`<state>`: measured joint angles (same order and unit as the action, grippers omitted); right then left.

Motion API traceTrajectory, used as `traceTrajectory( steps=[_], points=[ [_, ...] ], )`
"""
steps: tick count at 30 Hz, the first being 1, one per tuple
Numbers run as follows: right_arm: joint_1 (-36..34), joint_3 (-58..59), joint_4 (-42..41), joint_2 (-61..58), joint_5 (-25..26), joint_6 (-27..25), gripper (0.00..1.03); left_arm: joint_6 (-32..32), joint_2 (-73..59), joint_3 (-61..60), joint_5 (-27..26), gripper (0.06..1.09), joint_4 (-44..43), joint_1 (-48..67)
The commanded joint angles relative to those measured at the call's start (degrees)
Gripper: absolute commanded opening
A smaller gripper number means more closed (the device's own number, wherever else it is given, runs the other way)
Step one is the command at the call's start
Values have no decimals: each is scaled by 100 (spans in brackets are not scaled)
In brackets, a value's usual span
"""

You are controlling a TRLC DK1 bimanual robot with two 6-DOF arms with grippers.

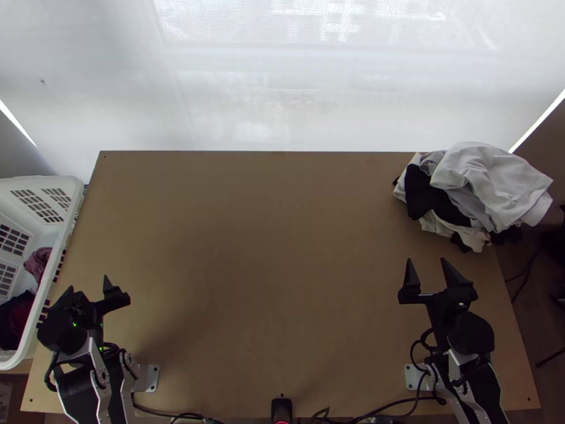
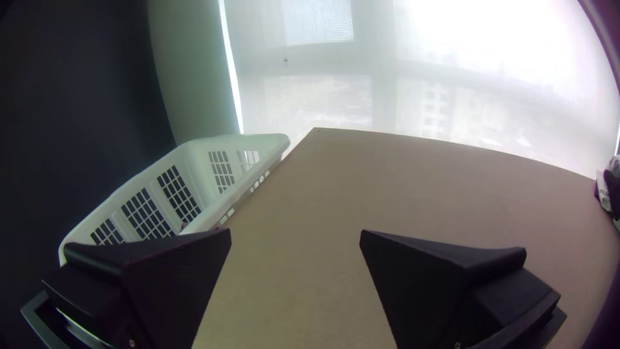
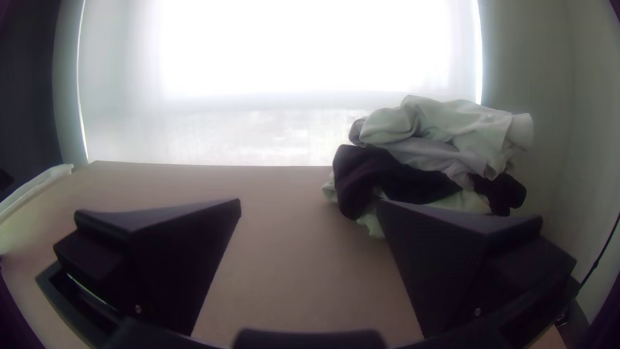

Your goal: Fold the t-shirt

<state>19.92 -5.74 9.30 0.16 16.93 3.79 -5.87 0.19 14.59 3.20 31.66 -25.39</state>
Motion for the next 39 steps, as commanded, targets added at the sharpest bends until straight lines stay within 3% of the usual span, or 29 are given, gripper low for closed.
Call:
traceTrajectory(
  steps=[1,3,8,13,16,20,22,26,29,32,36,39],
  points=[
    [-67,38,213,-8,12,-10,98,-11,-10,-9,-514,103,-2,192],
    [-120,38,213,-16,65,-151,98,24,-10,-9,-768,104,-2,631],
    [-1017,29,10,-8,170,-845,98,103,-10,-9,-531,104,7,755],
    [-920,-15,-482,1,241,-1618,98,209,-124,44,-478,104,-55,992],
    [-876,-41,-570,1,337,-1917,98,341,-950,439,-399,104,-72,913],
    [-551,-68,-772,-447,1199,-2550,98,692,-2436,1371,-250,104,-459,781],
    [-516,-182,-754,-684,1313,-2647,98,736,-2822,1723,-232,104,-898,711],
    [-516,-780,-737,-1634,1427,-2445,98,657,-3438,2224,-232,104,-1549,315],
    [-516,-1483,-464,-2618,1586,-1873,98,314,-4097,2689,-188,104,-1628,-10],
    [-498,-2230,90,-3453,1682,-1074,98,165,-4782,3217,453,104,-1558,-142],
    [-454,-2801,415,-3919,1682,-370,98,139,-5951,4245,1772,104,-714,210],
    [-437,-3030,564,-3971,1682,-353,98,350,-6988,5309,1921,104,411,236]
  ],
)
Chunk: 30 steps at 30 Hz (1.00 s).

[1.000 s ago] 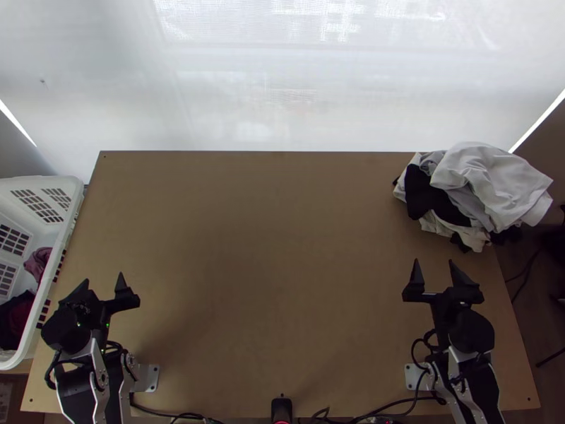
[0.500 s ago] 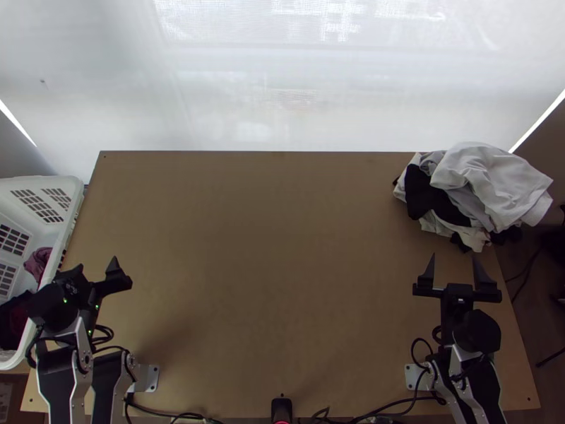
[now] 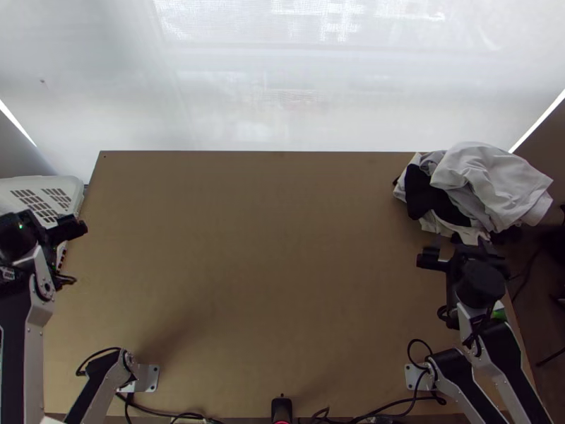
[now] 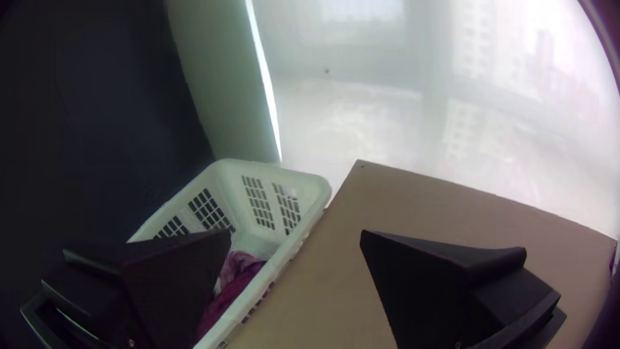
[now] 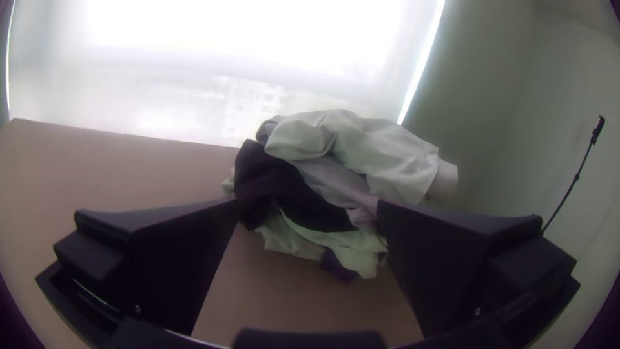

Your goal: Fold the t-shirt

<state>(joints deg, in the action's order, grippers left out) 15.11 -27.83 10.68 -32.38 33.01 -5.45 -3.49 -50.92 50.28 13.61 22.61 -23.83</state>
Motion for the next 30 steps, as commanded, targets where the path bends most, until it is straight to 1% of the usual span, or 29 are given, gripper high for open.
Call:
traceTrajectory(
  steps=[1,3,4,5,6,7,9,11,13,16,19,21,24,27,30],
  points=[
    [88,-926,646,-735,74,554,98,305,-2230,2100,969,104,1685,54],
    [202,-1066,1024,-743,-23,537,98,779,-2854,2812,1092,104,2318,-42],
    [264,-1084,1147,-735,-67,554,98,911,-3135,3137,1188,104,2564,-113],
    [299,-1092,1226,-735,-67,554,98,885,-3390,3444,1188,104,2810,-174],
    [308,-1084,1270,-735,-67,554,98,656,-3610,3743,1188,104,3047,-209],
    [308,-1084,1314,-735,-67,537,98,665,-3794,3945,1171,104,3065,-341],
    [290,-1084,1367,-735,-58,537,98,709,-4242,4306,1206,104,3047,-543],
    [299,-1049,1464,-717,-67,554,98,709,-4664,4631,1373,104,3047,-745],
    [299,-987,1534,-682,-67,537,98,683,-5007,4860,1434,104,3030,-992],
    [299,-926,1639,-612,-58,537,98,604,-5280,4868,1487,104,2520,-1352],
    [308,-899,1674,-585,-58,537,98,305,-5675,5026,1487,104,2028,-1703],
    [308,-890,1674,-594,-67,554,98,243,-6088,5317,1487,104,2019,-1897],
    [308,-890,1674,-612,-67,572,98,322,-6642,5624,1417,104,2019,-2204],
    [299,-882,1692,-612,-58,554,98,551,-7108,5791,1408,104,2019,-2389],
    [299,-846,1736,-612,-58,554,98,647,-7406,5835,1039,104,1975,-2477]
  ],
)
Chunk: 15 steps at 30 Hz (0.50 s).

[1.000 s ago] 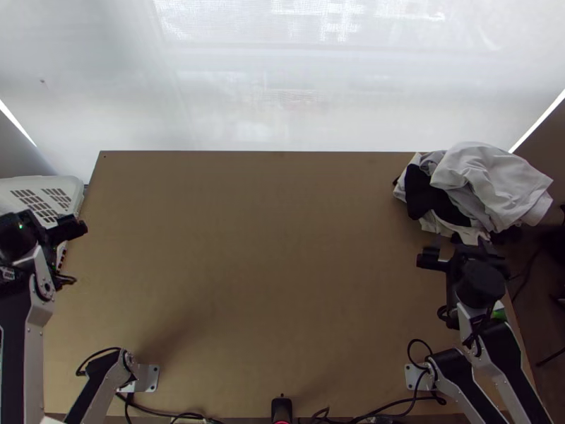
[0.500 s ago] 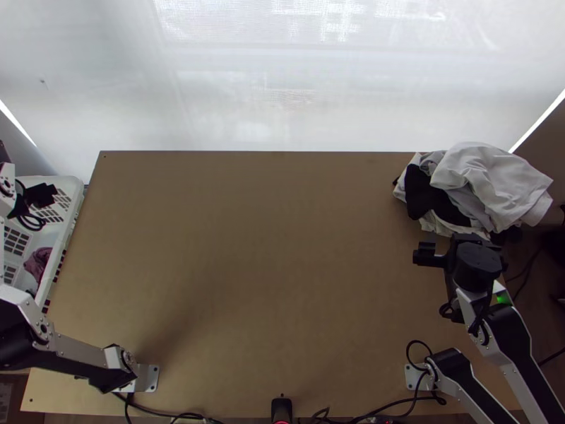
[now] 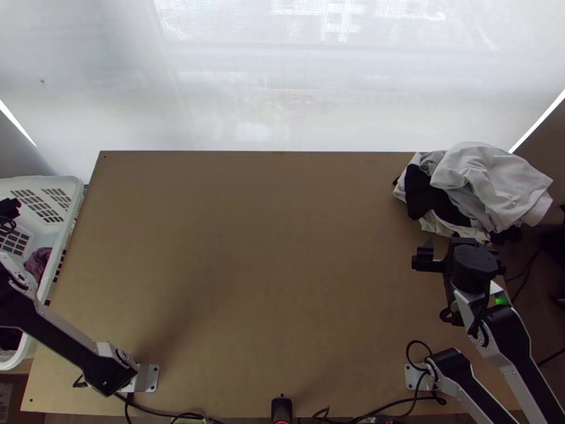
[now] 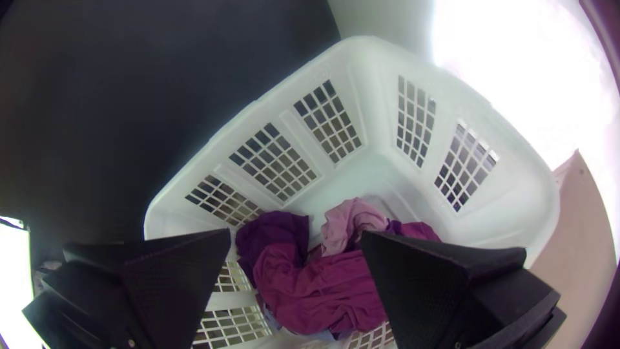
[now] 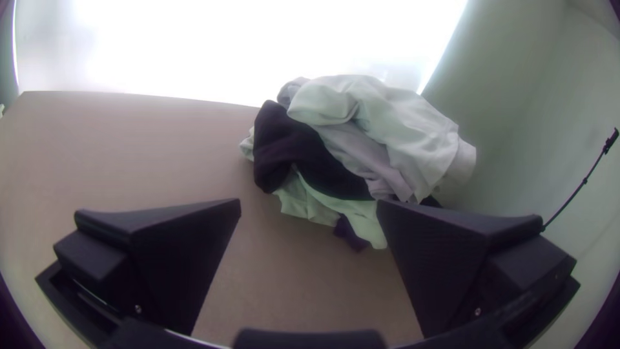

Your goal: Fold the t-shirt

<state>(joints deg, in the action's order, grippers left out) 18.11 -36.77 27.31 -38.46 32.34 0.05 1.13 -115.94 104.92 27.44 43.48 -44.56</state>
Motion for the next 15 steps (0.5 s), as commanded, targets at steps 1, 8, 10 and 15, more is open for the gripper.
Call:
traceTrajectory(
  steps=[1,8,10,15],
  points=[
    [-9,56,90,-4,9,3,98,213,-1018,388,-397,104,-112,-414],
    [-71,100,275,5,9,12,98,740,-1757,696,-854,104,20,-422],
    [-79,109,336,5,9,12,98,986,-2003,898,-1039,104,187,-458],
    [-141,135,495,14,9,21,98,1469,-2627,1601,-1399,104,600,-598]
  ],
)
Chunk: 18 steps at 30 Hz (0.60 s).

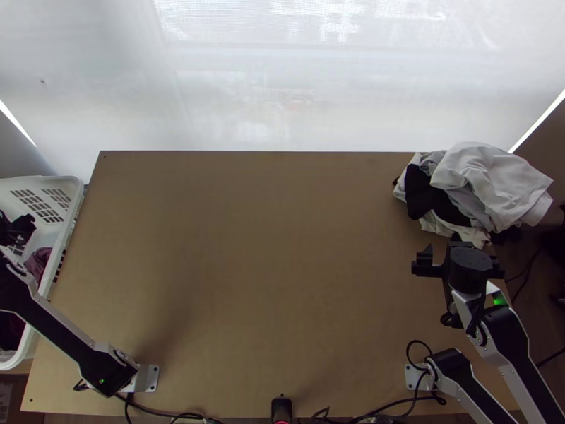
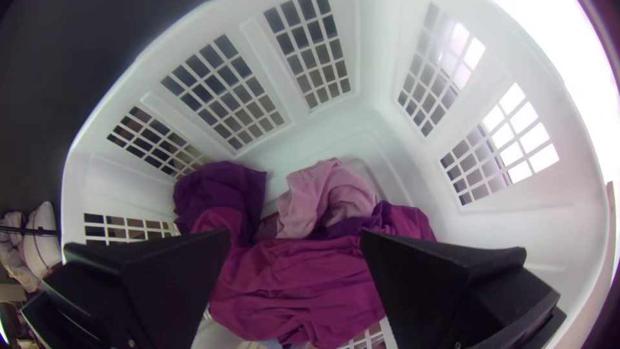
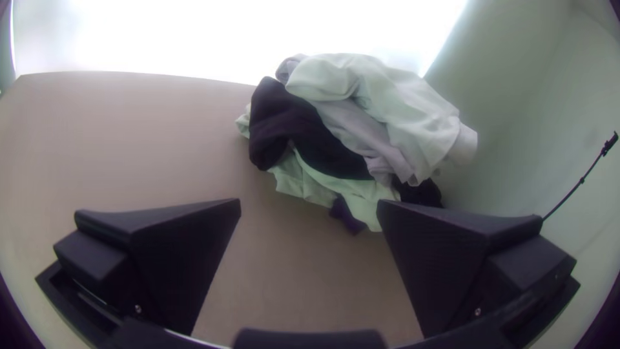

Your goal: Fold the t-shirt

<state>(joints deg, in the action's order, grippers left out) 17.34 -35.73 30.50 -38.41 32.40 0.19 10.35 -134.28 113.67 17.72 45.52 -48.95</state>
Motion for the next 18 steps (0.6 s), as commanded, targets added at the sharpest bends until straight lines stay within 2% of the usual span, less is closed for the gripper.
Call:
traceTrajectory(
  steps=[1,7,18],
  points=[
    [-82,48,202,9,3,8,98,617,-916,894,-436,104,467,-176],
    [-135,92,457,80,3,25,98,837,-1566,1667,-471,104,537,-379],
    [-179,127,606,-8,-6,104,98,1197,-2085,1676,-444,104,405,-519]
  ],
)
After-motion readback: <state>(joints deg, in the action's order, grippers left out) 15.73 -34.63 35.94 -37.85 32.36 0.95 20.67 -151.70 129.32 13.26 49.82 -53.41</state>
